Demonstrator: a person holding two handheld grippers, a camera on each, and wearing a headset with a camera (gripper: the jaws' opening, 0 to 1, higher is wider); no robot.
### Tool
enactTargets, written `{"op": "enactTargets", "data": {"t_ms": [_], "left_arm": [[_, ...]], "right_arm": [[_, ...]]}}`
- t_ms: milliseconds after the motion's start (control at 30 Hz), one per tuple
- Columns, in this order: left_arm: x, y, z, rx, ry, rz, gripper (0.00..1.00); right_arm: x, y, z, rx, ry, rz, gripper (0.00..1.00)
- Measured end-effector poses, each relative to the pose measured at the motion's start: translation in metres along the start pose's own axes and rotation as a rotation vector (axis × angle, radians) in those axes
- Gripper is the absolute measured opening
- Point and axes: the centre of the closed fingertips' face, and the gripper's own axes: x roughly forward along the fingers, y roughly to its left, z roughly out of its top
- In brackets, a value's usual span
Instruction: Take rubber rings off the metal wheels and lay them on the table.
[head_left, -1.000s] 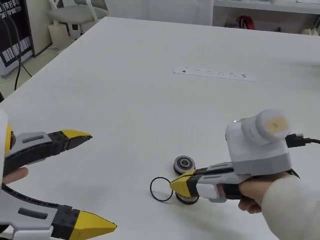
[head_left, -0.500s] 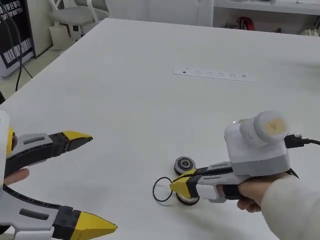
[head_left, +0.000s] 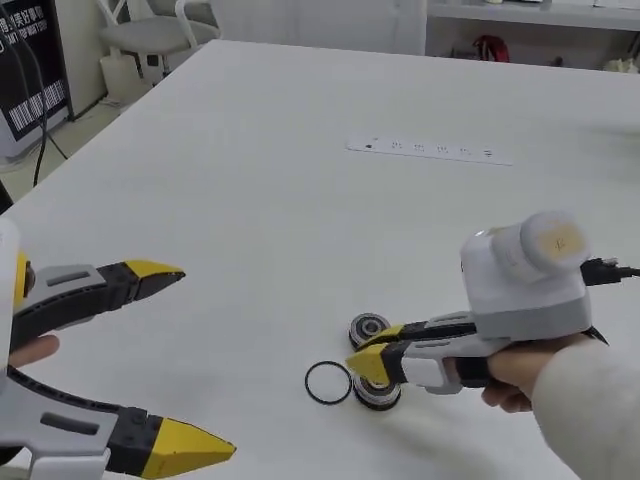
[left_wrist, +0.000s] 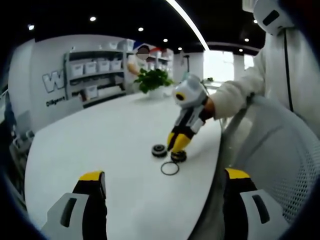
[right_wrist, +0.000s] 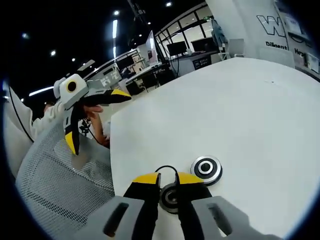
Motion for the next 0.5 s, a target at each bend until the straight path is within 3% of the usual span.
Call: {"op": "enactTargets", "data": {"t_ms": [500], "left_arm": [[0.002, 0.003, 0.010, 0.028, 0.003, -0.011, 0.97]], "right_arm": [[-0.022, -0.011, 0.017, -0.021, -0.066, -0.037, 0.10]]}}
